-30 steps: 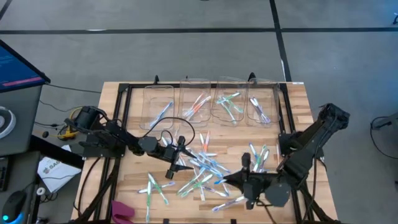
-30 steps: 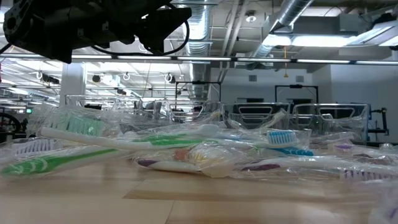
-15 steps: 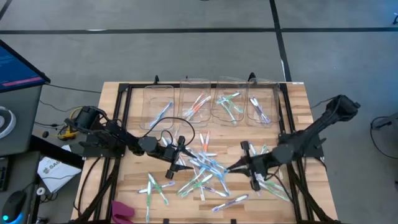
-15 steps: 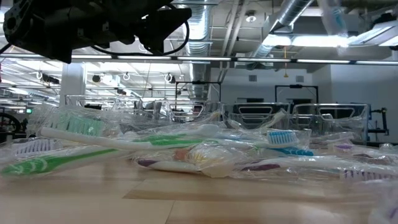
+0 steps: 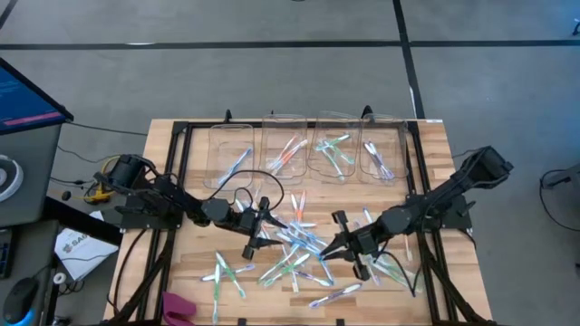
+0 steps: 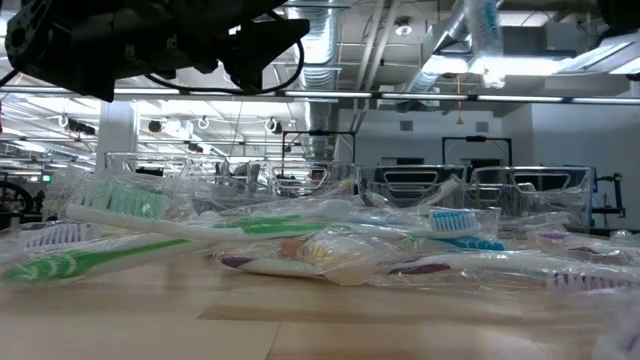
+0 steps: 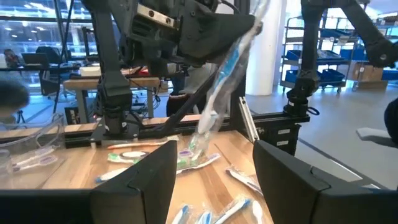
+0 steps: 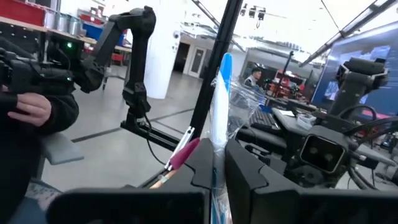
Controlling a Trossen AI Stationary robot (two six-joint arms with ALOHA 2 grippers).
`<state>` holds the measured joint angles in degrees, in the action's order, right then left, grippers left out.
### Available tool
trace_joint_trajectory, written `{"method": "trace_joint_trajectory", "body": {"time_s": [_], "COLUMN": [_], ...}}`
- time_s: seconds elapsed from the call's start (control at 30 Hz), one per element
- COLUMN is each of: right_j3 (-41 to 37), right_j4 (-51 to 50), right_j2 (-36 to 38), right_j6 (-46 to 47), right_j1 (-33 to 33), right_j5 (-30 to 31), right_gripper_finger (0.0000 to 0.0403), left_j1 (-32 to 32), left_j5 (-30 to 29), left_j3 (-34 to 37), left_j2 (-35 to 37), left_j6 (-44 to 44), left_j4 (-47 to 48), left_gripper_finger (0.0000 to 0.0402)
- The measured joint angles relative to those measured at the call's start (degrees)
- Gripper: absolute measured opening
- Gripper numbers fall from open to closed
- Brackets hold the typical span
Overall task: Pick & Place Toothbrushes
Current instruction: Put the blue toothbrush into the left transparent bin
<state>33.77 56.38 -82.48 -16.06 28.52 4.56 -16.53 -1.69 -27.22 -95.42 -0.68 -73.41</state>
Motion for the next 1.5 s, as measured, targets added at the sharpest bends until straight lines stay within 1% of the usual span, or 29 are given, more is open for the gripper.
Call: {"method": "trace_joint_trajectory", "body": {"time_s": [0.17,0.23,0.33,0.47,0.6,0.7,0.83,1.0,1.1,1.23,1.37,1.5], "right_j3": [2.76,3.46,3.90,3.90,3.90,3.90,3.90,4.00,4.82,6.35,7.47,7.53], "right_j4": [-0.16,-0.21,-0.14,-0.26,-0.56,-0.66,-0.55,0.36,0.19,-2.29,-4.83,-5.00], "right_j2": [-3.04,-3.24,-3.00,-2.55,-2.57,-2.57,-2.57,-2.57,-2.62,-3.08,-3.08,-3.08], "right_j6": [0.05,0.01,-0.03,-0.45,-0.44,-0.45,-0.94,-1.55,-1.47,-0.13,0.05,0.05], "right_j1": [-1.12,-0.96,-0.79,-0.06,-0.11,-0.13,-0.11,-2.08,-3.45,-4.74,-5.35,-5.58], "right_j5": [-0.45,-1.52,-3.45,-3.42,-3.44,-3.42,-3.29,-3.29,-3.26,-3.29,-3.26,-3.26], "right_gripper_finger": [0.0014,0.0015,0.0013,0.0012,0.0012,0.0012,0.0012,0.0012,0.0013,0.0013,0.0013,0.0013], "left_j1": [-0.09,-0.37,-0.80,-0.79,-0.74,-0.61,0.02,0.90,1.79,2.31,2.05,1.94], "left_j5": [0.02,-0.02,1.54,3.02,3.21,4.67,4.72,4.72,4.72,4.68,4.74,5.37], "left_j3": [-0.79,-1.93,-4.01,-7.59,-11.29,-12.04,-12.54,-15.49,-17.15,-18.99,-19.79,-19.82], "left_j2": [-0.13,-1.12,-3.99,-8.61,-11.46,-11.69,-11.02,-12.09,-12.35,-12.35,-12.35,-12.35], "left_j6": [2.04,2.37,2.33,2.53,2.64,2.54,2.54,2.50,2.50,2.37,-0.42,-0.49], "left_j4": [-0.19,-0.54,-0.45,-0.52,-0.70,-0.88,-0.94,-0.58,1.44,1.56,1.64,1.79], "left_gripper_finger": [0.0204,0.0204,0.0204,0.0204,0.0204,0.0204,0.0204,0.0204,0.0204,0.0204,0.0204,0.0204]}}
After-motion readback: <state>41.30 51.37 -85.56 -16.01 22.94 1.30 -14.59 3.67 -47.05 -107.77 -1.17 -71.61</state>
